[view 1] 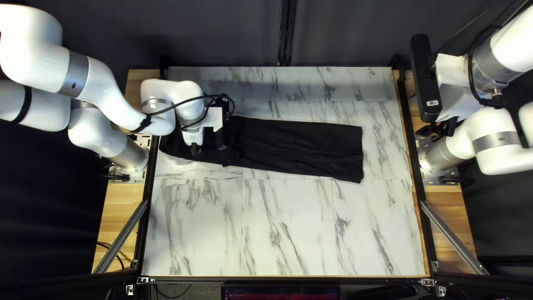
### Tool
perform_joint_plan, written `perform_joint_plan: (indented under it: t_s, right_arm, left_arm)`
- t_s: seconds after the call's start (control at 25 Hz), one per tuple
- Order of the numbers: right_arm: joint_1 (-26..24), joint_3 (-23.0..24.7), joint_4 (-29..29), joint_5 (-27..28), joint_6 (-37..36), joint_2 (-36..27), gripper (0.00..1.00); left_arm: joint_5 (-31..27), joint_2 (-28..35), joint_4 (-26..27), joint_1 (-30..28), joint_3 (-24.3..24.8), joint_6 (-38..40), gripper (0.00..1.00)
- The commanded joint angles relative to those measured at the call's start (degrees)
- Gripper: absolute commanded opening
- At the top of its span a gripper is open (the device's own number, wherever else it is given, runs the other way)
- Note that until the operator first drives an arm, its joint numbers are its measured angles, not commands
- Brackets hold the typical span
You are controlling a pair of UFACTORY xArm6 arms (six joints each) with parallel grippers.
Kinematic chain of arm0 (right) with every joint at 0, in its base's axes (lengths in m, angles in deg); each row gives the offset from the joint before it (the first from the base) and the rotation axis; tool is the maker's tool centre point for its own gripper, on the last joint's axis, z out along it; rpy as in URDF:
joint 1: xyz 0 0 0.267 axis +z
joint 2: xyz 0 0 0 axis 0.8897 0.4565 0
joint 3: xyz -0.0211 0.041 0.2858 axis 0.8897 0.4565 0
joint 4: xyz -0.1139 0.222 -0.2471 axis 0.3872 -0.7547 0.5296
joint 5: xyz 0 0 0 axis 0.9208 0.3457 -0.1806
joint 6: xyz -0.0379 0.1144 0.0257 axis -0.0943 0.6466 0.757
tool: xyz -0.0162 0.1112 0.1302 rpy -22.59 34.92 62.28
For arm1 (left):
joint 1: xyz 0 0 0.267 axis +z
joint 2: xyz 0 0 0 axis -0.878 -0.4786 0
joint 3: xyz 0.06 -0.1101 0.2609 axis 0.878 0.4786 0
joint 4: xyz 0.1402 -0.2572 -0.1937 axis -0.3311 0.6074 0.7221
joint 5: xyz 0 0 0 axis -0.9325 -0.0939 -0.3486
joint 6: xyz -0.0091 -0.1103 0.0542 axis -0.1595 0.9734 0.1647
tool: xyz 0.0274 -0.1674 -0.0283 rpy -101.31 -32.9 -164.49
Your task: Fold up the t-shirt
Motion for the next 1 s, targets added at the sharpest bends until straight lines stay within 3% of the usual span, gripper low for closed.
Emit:
perform_joint_plan:
  t_s: [0.04, 0.4, 0.8, 0.92, 1.0]
  right_arm:
    - [0.0, 0.0, 0.0, 0.0, 0.0, 0.0, 1.0]
    - [0.0, 0.0, 0.0, 0.0, 0.0, 0.0, 1.0]
    - [0.0, 0.0, 0.0, 0.0, 0.0, 0.0, 1.0]
    - [0.0, 0.0, 0.0, 0.0, 0.0, 0.0, 1.0]
    - [0.0, 0.0, 0.0, 0.0, 0.0, 0.0, 1.0]
  left_arm:
    - [3.0, -0.7, 3.3, -0.2, 0.9, -1.5, 1.0]
    - [5.9, -4.8, 8.5, 2.5, -0.2, -8.6, 1.0]
    - [4.5, -3.5, 7.8, 4.9, 0.4, -8.5, 1.0]
    - [4.9, -4.0, 7.8, 5.2, 0.4, -8.4, 0.91]
    - [5.9, -5.7, 8.4, 5.1, -0.1, -8.9, 0.69]
